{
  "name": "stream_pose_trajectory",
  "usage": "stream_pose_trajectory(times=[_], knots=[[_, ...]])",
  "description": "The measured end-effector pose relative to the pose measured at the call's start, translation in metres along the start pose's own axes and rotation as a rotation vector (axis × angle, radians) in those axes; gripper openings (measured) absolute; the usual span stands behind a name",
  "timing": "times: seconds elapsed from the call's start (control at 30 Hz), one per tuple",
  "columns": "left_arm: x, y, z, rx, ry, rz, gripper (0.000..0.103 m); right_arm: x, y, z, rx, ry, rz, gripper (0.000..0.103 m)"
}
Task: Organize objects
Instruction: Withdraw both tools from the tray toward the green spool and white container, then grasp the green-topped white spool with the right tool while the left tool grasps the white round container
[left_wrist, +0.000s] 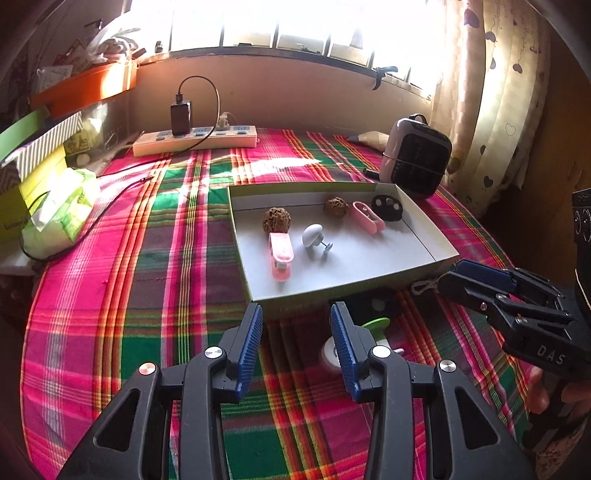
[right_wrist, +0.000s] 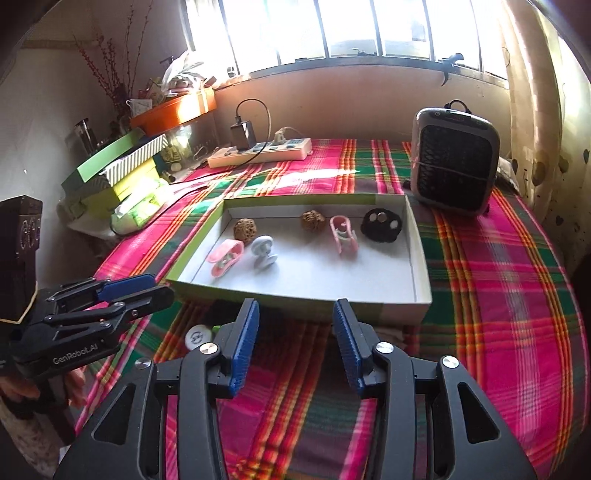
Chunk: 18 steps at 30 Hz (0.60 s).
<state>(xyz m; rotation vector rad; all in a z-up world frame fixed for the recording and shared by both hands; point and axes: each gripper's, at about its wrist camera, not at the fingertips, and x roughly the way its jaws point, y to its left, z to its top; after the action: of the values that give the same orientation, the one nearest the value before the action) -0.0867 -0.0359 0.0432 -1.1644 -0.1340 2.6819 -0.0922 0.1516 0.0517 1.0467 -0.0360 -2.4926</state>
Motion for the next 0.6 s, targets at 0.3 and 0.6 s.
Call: stream_pose_trajectory(times=[0.3, 0.6], knots=[[0.0, 0.017, -0.023, -0.03, 0.031, -0.008, 0.037, 0.018, 0.044, -0.026, -0.045, 0.071, 0.066, 0.051], [0.002, 0.034, -0.03, -0.045, 0.061, -0.02, 0.037, 0.043, 0.049, -0.031, -0.037, 0.117, 0.006, 0.051]])
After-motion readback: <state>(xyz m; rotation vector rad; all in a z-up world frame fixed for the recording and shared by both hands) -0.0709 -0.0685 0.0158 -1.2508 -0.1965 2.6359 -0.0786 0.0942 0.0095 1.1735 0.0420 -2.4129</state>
